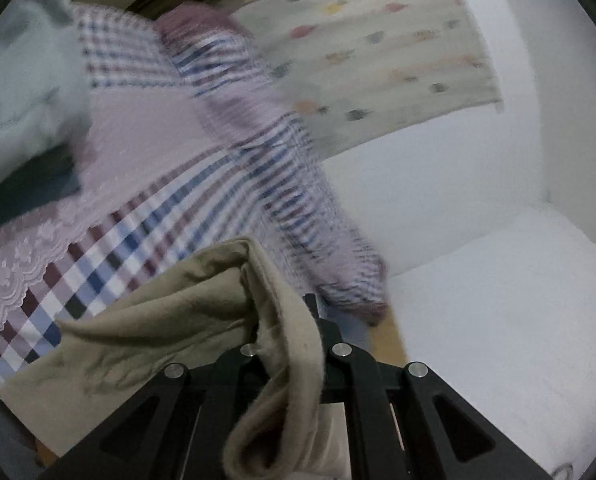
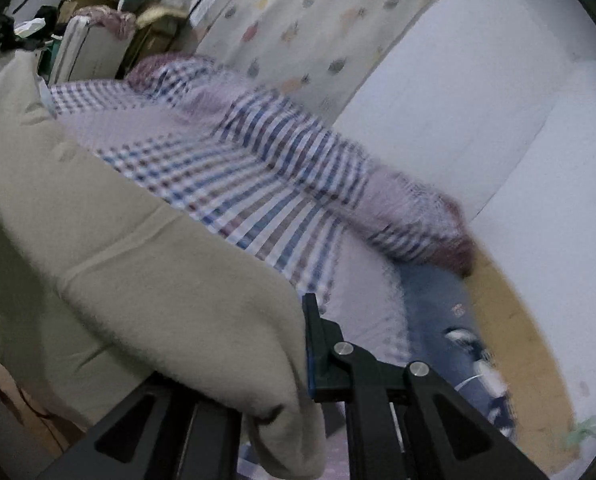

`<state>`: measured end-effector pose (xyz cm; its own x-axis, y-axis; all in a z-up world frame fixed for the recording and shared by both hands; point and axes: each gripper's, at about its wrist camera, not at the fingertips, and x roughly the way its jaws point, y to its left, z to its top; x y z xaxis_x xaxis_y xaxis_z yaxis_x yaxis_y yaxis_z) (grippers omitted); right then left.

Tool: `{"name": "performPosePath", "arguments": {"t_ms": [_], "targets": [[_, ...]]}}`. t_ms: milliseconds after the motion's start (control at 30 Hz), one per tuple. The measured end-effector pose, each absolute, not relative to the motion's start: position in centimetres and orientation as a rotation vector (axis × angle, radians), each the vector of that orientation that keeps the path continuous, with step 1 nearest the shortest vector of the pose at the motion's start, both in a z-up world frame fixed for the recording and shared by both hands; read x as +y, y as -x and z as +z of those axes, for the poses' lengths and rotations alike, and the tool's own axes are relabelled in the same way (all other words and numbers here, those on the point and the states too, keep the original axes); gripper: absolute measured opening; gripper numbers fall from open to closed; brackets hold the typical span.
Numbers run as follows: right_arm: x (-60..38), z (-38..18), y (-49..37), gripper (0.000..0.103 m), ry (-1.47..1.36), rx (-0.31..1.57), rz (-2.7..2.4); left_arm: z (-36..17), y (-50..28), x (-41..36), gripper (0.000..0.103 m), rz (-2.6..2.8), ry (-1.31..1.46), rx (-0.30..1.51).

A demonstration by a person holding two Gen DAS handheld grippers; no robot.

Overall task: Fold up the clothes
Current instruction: 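Carry the held khaki shirt edge over and lower it onto the shirt with both tools, then open both tools and release the folded khaki shirt onto the bedspread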

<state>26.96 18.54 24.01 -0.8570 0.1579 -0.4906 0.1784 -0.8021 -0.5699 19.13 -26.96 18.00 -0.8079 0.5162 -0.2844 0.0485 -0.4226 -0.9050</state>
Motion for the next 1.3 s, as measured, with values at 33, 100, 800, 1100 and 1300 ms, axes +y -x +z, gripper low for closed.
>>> {"name": "performPosePath", "arguments": {"t_ms": [33,100,800,1100,1300], "targets": [[19.1,22.8,-25.4,0.007,-0.873,0.972,-2.839,16.9,-17.5,-26.5,0.005,2.308,0.831,-1.489],[19.6,20.7,-22.3,0.007,-0.936,0.963,-2.817,14.8,-14.4,-25.7,0.005,2.329,0.918,-1.490],[27.3,6.7,5.2,0.055,-1.654,0.394,-2.402,4.0,10.9,-27.4,0.033,2.198,1.458,-1.624],[37.3,11.0,4.5,0.067,-1.416,-0.360,-2.841,8.5,8.9,-31.4,0.076,2.343,1.159,-1.594],[40.2,11.5,-4.1,0.068,-1.344,-0.547,-2.850,9.6,2.3,-31.9,0.077,2.510,1.205,-1.266]]}}
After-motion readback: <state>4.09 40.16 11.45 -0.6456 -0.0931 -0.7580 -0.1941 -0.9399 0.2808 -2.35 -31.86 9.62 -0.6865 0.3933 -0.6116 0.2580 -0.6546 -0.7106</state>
